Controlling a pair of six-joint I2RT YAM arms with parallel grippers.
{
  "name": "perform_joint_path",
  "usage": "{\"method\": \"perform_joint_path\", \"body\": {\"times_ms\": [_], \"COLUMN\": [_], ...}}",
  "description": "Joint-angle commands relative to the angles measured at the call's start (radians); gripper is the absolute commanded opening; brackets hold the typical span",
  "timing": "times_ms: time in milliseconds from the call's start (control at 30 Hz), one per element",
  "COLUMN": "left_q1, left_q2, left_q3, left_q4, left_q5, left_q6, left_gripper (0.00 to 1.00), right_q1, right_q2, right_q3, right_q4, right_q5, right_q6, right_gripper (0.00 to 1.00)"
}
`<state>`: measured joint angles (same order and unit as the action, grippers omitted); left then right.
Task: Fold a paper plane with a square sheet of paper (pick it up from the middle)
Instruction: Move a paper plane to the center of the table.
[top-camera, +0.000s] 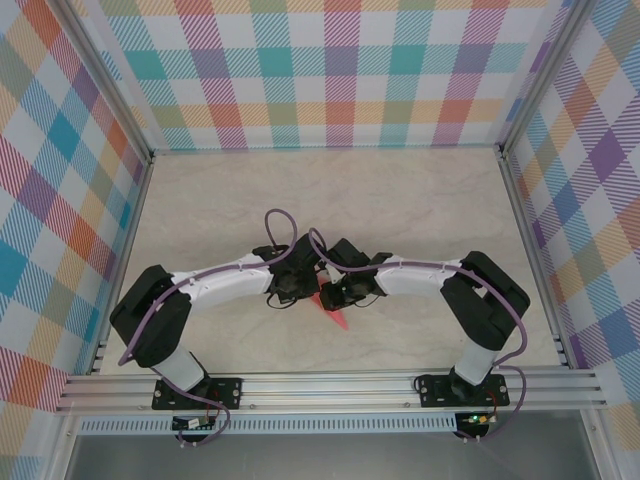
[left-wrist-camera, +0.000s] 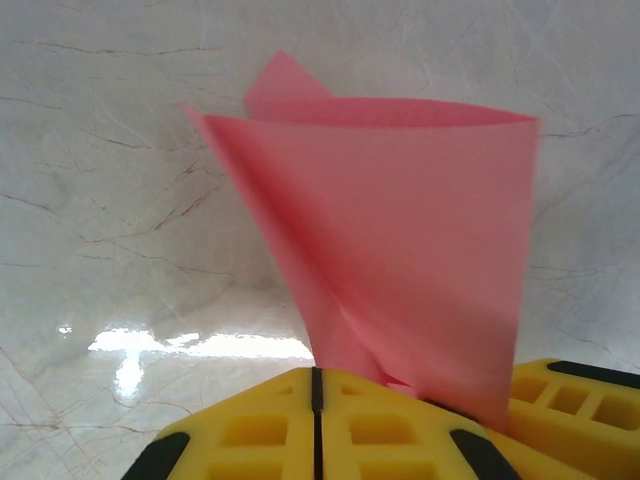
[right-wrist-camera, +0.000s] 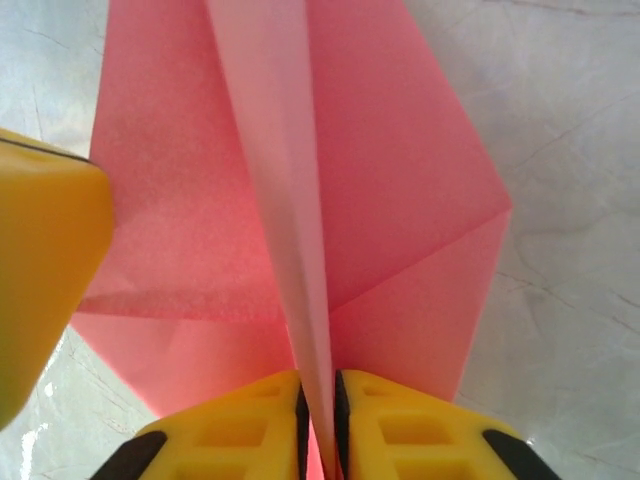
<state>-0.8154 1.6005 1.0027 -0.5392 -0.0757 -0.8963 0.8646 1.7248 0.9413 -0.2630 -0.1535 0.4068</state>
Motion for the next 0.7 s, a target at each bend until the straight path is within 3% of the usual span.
{"method": "perform_joint_path", "body": {"times_ms": [0, 200, 367, 667], "left_q1": [0.013, 0.013, 0.013, 0.015], "left_q2": [-0.065, -0.163, -0.23, -0.274], "left_q3": [-0.015, -0.043, -0.066, -0.112], "left_q4": [0.015, 0.029, 0.015, 0.004], "left_q5": [0.008, -0.022, -0.083, -0.111], "left_q6": [0.011, 0.008, 0.001, -0.025], "left_gripper": [0.11, 0.23, 0.3, 0.32], "right_q1": [0.01, 0.009, 0.004, -0.016], "right_q2": [-0.008, -0.081, -0.057, 0.121], "right_q3": [0.029, 0.085, 0.184, 0.334], "right_q4": [-0.057, -0.213, -0.4, -0.512], "right_q5": [0.049, 0.261, 0.455, 0.469], "right_q6": [0.012, 0.075, 0.15, 0.245], "right_gripper": [0.12, 0.06, 0.07, 0.11]}}
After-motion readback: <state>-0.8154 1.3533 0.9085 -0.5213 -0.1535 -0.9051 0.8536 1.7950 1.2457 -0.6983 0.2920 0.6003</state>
